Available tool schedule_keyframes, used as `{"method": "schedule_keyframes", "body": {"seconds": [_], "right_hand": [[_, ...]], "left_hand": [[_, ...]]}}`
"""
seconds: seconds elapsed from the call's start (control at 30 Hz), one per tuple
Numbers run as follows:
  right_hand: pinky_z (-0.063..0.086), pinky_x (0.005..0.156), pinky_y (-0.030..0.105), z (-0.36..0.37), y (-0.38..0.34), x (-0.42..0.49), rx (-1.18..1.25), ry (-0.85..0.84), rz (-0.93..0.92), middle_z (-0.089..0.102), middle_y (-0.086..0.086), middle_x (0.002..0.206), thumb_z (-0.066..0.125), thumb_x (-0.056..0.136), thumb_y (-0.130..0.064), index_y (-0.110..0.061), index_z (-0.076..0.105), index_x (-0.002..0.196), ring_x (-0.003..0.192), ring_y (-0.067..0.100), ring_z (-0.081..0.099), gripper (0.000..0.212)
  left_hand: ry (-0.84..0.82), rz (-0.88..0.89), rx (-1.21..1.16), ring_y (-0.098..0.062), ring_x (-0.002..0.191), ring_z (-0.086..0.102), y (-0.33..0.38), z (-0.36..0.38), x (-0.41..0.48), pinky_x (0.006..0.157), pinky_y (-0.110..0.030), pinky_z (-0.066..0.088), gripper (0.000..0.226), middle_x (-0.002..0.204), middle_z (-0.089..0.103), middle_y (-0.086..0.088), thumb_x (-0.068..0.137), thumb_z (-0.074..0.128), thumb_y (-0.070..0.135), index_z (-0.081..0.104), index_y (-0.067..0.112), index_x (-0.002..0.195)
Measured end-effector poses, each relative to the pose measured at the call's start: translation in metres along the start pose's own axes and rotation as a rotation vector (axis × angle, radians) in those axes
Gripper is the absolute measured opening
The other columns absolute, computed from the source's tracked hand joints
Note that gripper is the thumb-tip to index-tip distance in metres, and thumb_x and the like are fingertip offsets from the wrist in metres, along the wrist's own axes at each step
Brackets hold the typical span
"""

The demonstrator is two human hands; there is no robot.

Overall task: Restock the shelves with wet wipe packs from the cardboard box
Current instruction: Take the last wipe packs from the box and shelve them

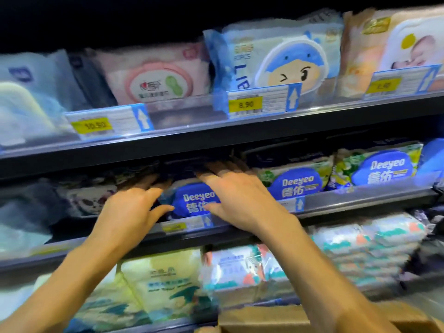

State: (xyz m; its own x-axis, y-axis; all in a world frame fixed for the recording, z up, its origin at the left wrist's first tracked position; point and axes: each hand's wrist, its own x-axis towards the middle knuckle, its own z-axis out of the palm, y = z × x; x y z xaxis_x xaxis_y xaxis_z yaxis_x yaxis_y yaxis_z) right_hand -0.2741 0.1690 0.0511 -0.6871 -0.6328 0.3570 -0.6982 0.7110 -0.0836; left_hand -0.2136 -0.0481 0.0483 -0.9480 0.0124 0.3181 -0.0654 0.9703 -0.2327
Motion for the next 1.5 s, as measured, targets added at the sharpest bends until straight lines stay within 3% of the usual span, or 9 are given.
{"method": "schedule_keyframes", "body": {"seconds": [0.17, 0.4, 0.6, 0.7, 0.83, 0.93, 1.07, 1.3, 1.5], "right_hand": [[0.046, 0.099, 0.04, -0.008, 0.015, -0.001, -0.014, -0.076, 0.0, 0.055, 0.001, 0.145, 0.064, 0.093, -0.048, -0.038, 0.038, 0.151, 0.132, 0.03, 0.052, 0.064], [0.031, 0.112, 0.028, -0.007, 0.031, 0.025, 0.008, -0.095, 0.157, 0.038, -0.007, 0.162, 0.064, 0.093, -0.051, -0.048, 0.033, 0.153, 0.145, 0.023, 0.037, 0.068], [0.048, 0.101, 0.035, -0.025, 0.008, 0.005, -0.093, -0.112, 0.098, 0.06, -0.007, 0.143, 0.044, 0.098, -0.052, -0.049, 0.043, 0.145, 0.129, 0.021, 0.057, 0.047], [0.06, 0.069, 0.034, -0.057, 0.002, -0.022, 0.034, 0.319, -0.141, 0.077, -0.012, 0.096, 0.058, 0.091, -0.035, -0.033, 0.073, 0.109, 0.083, 0.015, 0.074, 0.023], [0.051, 0.093, 0.028, -0.142, 0.044, -0.042, -0.02, 0.883, -0.066, 0.072, -0.006, 0.106, 0.066, 0.09, -0.017, -0.014, 0.076, 0.11, 0.099, 0.012, 0.067, 0.022], [0.042, 0.109, 0.035, -0.183, 0.09, -0.024, -0.148, 0.621, 0.037, 0.064, 0.009, 0.129, 0.064, 0.092, -0.041, -0.011, 0.063, 0.135, 0.121, 0.031, 0.06, 0.052], [0.048, 0.086, 0.043, -0.183, 0.12, 0.005, -0.261, 0.294, 0.168, 0.066, 0.019, 0.118, 0.031, 0.084, -0.077, -0.023, 0.05, 0.147, 0.107, 0.04, 0.063, 0.085], [0.05, 0.095, 0.044, -0.223, 0.15, -0.031, -0.259, 0.397, -0.031, 0.068, 0.01, 0.119, 0.067, 0.086, -0.026, -0.015, 0.064, 0.133, 0.111, 0.034, 0.061, 0.049], [0.045, 0.071, 0.038, -0.24, 0.242, -0.08, -0.232, 0.293, 0.13, 0.057, -0.006, 0.085, 0.051, 0.089, -0.064, -0.029, 0.06, 0.11, 0.08, 0.018, 0.054, 0.042]], "left_hand": [[0.044, 0.065, -0.097, -0.036, 0.046, 0.062, 0.008, -0.003, 0.004, 0.04, -0.03, 0.047, 0.043, 0.064, 0.066, -0.016, 0.055, 0.094, 0.037, 0.065, 0.011, 0.072], [-0.03, -0.012, -0.304, -0.028, 0.129, 0.047, 0.035, 0.008, 0.035, 0.099, -0.032, 0.041, 0.051, 0.146, 0.049, -0.004, 0.093, 0.058, 0.045, 0.049, 0.026, 0.14], [-0.037, 0.053, -0.201, -0.025, 0.116, 0.055, 0.037, -0.032, 0.012, 0.085, -0.034, 0.047, 0.036, 0.127, 0.058, 0.002, 0.096, 0.046, 0.049, 0.053, 0.032, 0.127], [0.224, 0.297, -0.379, -0.011, 0.083, 0.067, 0.028, -0.06, -0.005, 0.065, -0.029, 0.057, 0.018, 0.095, 0.068, 0.016, 0.084, 0.059, 0.045, 0.071, 0.036, 0.094], [0.699, 0.512, -0.592, -0.015, 0.102, 0.064, 0.04, -0.112, 0.01, 0.088, -0.031, 0.053, 0.021, 0.111, 0.068, 0.005, 0.091, 0.066, 0.029, 0.074, 0.021, 0.108], [0.746, 0.472, -0.465, -0.028, 0.126, 0.052, 0.071, -0.157, 0.064, 0.104, -0.039, 0.046, 0.049, 0.14, 0.053, -0.008, 0.093, 0.061, 0.036, 0.056, 0.017, 0.138], [0.273, 0.33, -0.478, -0.026, 0.131, 0.047, 0.09, -0.176, 0.136, 0.1, -0.026, 0.035, 0.063, 0.148, 0.048, -0.008, 0.094, 0.059, 0.044, 0.035, 0.028, 0.15], [0.297, 0.296, -0.277, -0.027, 0.118, 0.061, 0.113, -0.208, 0.127, 0.095, -0.039, 0.051, 0.074, 0.131, 0.064, -0.002, 0.075, 0.048, 0.073, 0.052, 0.034, 0.137], [0.319, 0.451, -0.175, -0.028, 0.125, 0.053, 0.244, -0.217, 0.151, 0.103, -0.042, 0.037, 0.062, 0.141, 0.053, -0.001, 0.09, 0.034, 0.065, 0.043, 0.032, 0.143]]}}
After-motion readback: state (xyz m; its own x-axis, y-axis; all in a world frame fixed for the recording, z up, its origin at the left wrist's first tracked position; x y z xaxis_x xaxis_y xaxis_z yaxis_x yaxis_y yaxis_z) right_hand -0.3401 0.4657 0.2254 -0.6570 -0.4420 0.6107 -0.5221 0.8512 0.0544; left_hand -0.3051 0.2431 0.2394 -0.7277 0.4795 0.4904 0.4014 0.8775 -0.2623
